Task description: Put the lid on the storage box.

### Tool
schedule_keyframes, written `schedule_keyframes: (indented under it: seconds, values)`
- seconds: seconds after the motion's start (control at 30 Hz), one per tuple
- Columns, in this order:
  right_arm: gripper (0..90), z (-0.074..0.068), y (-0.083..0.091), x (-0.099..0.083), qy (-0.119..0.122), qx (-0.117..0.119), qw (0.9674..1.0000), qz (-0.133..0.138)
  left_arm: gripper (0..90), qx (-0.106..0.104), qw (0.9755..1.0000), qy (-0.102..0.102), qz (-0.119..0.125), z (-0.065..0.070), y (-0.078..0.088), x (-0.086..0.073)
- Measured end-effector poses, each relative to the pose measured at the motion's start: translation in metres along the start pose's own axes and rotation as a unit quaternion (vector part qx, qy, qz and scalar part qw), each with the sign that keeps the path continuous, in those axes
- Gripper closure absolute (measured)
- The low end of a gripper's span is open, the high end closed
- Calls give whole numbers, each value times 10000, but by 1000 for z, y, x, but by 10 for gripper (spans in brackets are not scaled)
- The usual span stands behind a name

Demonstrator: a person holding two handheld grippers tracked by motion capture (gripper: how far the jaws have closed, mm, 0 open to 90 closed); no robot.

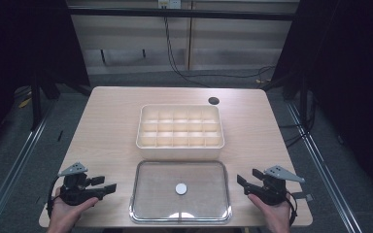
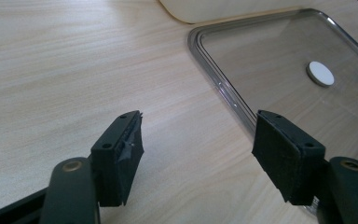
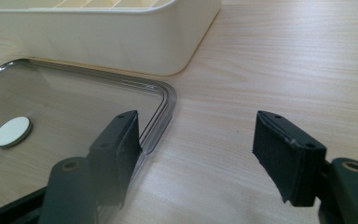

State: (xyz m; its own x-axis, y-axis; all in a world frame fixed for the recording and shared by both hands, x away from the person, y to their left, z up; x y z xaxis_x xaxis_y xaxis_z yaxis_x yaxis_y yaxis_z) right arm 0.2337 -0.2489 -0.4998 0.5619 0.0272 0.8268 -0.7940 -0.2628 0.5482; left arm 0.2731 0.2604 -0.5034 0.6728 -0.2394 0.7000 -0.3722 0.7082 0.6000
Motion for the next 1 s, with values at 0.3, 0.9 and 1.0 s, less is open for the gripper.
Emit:
schedule_keyframes:
  seconds: [0.3,0.9,1.0]
  values:
    - [404,-3,3,0,16,157,9998,-134,395,-112,9981,-572,180,7,-3,5]
    - [389,-32,-3,15,44,886,9935,-710,388,-257,9992,-176,-232,13,-14,19]
    - [375,-35,-12,19,96,952,9912,-912,390,-306,9989,-199,-279,14,-13,20]
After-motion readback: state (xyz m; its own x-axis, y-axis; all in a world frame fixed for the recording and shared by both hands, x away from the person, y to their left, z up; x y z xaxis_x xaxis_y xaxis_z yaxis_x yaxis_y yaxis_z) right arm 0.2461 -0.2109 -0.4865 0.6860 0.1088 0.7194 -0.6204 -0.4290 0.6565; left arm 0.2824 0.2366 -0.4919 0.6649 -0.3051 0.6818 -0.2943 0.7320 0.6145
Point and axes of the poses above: each handheld gripper's, and its own axes: y roughly backward along the jaws, x roughly out of its top, z roughly to its right, the point moved 4 cm from there along -y, roughly forward along the jaws, and after that the axes turned 6 degrees about -x, right-handed, at the moved point
